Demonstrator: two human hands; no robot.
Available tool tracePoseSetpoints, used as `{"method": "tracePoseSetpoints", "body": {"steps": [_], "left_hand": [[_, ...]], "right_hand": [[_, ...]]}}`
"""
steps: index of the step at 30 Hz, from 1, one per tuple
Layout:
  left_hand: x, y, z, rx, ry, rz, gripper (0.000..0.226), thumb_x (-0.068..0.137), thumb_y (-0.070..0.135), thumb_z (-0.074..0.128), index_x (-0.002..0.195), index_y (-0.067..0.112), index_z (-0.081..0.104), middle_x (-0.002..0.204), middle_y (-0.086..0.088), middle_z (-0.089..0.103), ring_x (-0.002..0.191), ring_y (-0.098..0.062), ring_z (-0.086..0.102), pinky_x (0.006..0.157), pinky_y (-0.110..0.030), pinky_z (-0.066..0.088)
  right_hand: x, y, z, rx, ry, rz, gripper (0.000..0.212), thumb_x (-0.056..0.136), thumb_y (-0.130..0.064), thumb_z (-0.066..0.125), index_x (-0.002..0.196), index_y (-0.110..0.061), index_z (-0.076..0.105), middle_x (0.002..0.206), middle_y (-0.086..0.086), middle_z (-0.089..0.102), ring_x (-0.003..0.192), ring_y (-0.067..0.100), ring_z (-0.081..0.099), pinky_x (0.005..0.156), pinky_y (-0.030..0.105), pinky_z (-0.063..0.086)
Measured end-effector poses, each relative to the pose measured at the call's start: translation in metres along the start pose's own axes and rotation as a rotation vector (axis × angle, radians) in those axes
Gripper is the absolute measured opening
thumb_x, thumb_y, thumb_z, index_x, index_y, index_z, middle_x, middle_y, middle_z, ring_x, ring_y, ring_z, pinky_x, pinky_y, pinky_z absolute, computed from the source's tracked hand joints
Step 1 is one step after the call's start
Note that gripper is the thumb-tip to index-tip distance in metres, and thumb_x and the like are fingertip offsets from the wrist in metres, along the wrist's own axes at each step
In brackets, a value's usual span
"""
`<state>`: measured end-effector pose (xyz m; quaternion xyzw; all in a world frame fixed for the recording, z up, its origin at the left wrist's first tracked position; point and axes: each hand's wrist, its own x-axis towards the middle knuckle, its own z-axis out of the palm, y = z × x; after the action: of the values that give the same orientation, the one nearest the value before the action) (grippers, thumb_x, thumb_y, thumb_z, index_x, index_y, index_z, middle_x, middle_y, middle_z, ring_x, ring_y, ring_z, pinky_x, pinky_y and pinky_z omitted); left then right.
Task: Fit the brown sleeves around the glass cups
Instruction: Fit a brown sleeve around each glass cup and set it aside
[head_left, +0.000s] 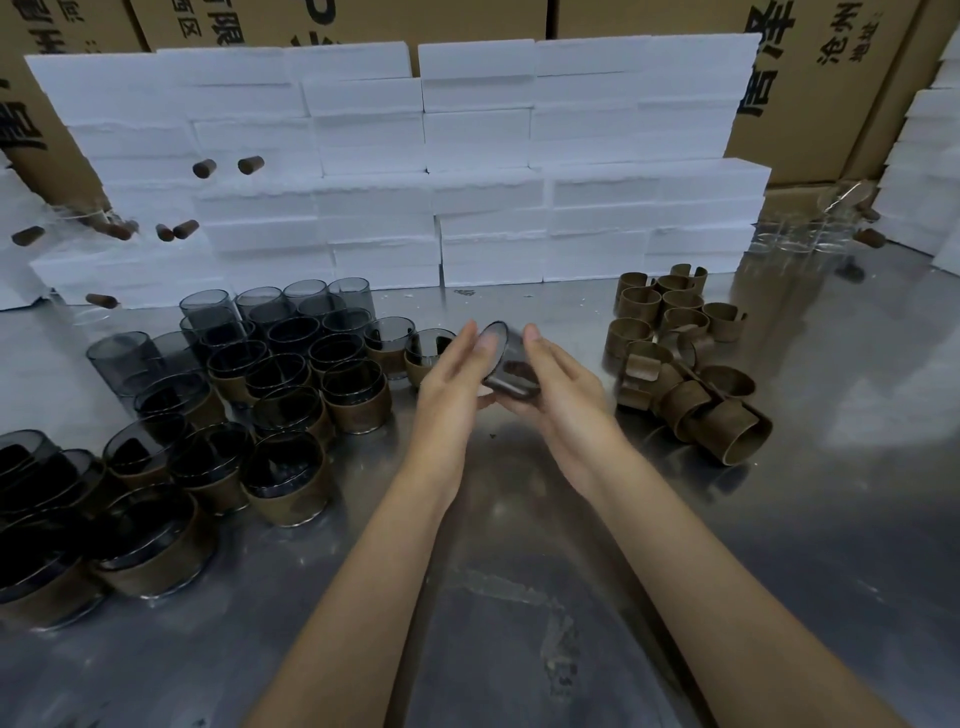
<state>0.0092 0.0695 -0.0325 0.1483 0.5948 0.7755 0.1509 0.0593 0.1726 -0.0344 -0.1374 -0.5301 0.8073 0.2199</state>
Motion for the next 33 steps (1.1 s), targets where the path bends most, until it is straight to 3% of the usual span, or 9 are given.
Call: {"method": "tracePoseSetpoints", "body": {"steps": [5,8,12,17,20,24,27,31,33], "left_hand": [[0.0,-0.003,0.006,-0.003,0.017,0.023,0.051,0.102,0.029,0.062,0.148,0.009,0.053,0.141,-0.012,0.063,0.129,-0.024,0.062,0.112,-0.048,0.048],[0.003,-0.002,0.002,-0.208,0.027,-0.026,0.04,0.11,0.027,0.046,0.144,0.008,0.055,0.123,-0.013,0.073,0.11,-0.025,0.071,0.097,-0.042,0.058],[0.004,-0.001,-0.003,-0.371,0.013,-0.133,0.033,0.111,0.026,0.042,0.14,0.016,0.055,0.099,-0.004,0.077,0.084,-0.013,0.076,0.068,-0.026,0.061],[0.001,0.001,-0.005,-0.357,-0.067,-0.215,0.038,0.104,0.044,0.052,0.111,0.012,0.071,0.099,-0.009,0.073,0.102,-0.02,0.071,0.091,-0.031,0.058],[-0.001,0.001,-0.006,-0.356,-0.13,-0.23,0.057,0.101,0.044,0.057,0.134,-0.003,0.06,0.124,-0.025,0.064,0.128,-0.034,0.062,0.103,-0.04,0.055],[-0.002,-0.001,-0.006,-0.363,-0.188,-0.214,0.043,0.097,0.037,0.064,0.126,0.005,0.065,0.131,-0.025,0.066,0.128,-0.033,0.063,0.09,-0.036,0.061],[-0.002,-0.003,-0.007,-0.385,-0.198,-0.21,0.042,0.097,0.028,0.064,0.129,0.001,0.062,0.136,-0.025,0.063,0.124,-0.03,0.065,0.088,-0.036,0.061],[-0.003,-0.003,-0.004,-0.383,-0.166,-0.25,0.042,0.084,0.029,0.074,0.119,0.007,0.066,0.139,-0.026,0.06,0.125,-0.036,0.064,0.081,-0.035,0.062],[-0.003,-0.002,-0.003,-0.38,-0.148,-0.275,0.048,0.079,0.029,0.076,0.119,0.006,0.065,0.138,-0.031,0.059,0.122,-0.043,0.064,0.075,-0.033,0.062]], "right_hand": [[0.0,0.002,0.003,-0.312,0.095,-0.178,0.028,0.1,-0.052,0.058,0.106,-0.032,0.075,0.109,0.005,0.075,0.1,0.016,0.072,0.084,0.036,0.063],[0.001,0.002,0.004,-0.437,0.082,-0.282,0.018,0.1,-0.051,0.057,0.112,-0.05,0.071,0.112,-0.002,0.063,0.09,0.003,0.067,0.082,0.021,0.058],[-0.001,0.006,0.005,-0.663,0.079,-0.415,0.048,0.091,-0.047,0.073,0.136,-0.036,0.062,0.107,-0.012,0.045,0.088,-0.01,0.054,0.075,0.002,0.042],[-0.004,0.004,0.003,-0.71,0.118,-0.501,0.039,0.083,-0.049,0.08,0.116,-0.034,0.065,0.085,-0.021,0.053,0.075,-0.008,0.054,0.067,0.006,0.039],[-0.003,0.003,0.0,-0.739,0.174,-0.498,0.027,0.083,-0.048,0.08,0.1,-0.034,0.066,0.059,-0.017,0.047,0.06,-0.001,0.048,0.056,0.009,0.037],[-0.001,0.001,-0.001,-0.733,0.167,-0.485,0.013,0.092,-0.038,0.075,0.094,-0.026,0.07,0.057,-0.003,0.047,0.058,0.006,0.051,0.054,0.014,0.037],[0.001,-0.003,-0.002,-0.73,0.157,-0.461,0.012,0.098,-0.022,0.067,0.089,-0.016,0.071,0.066,0.013,0.063,0.065,0.024,0.061,0.064,0.037,0.049],[0.002,-0.018,-0.009,-0.727,0.148,-0.43,0.019,0.1,-0.012,0.061,0.083,-0.015,0.069,0.074,0.009,0.07,0.061,0.022,0.058,0.066,0.043,0.052],[0.004,-0.027,-0.021,-0.929,0.248,-0.539,0.015,0.099,-0.016,0.061,0.089,-0.012,0.072,0.082,0.006,0.072,0.076,0.024,0.062,0.072,0.039,0.048]]}}
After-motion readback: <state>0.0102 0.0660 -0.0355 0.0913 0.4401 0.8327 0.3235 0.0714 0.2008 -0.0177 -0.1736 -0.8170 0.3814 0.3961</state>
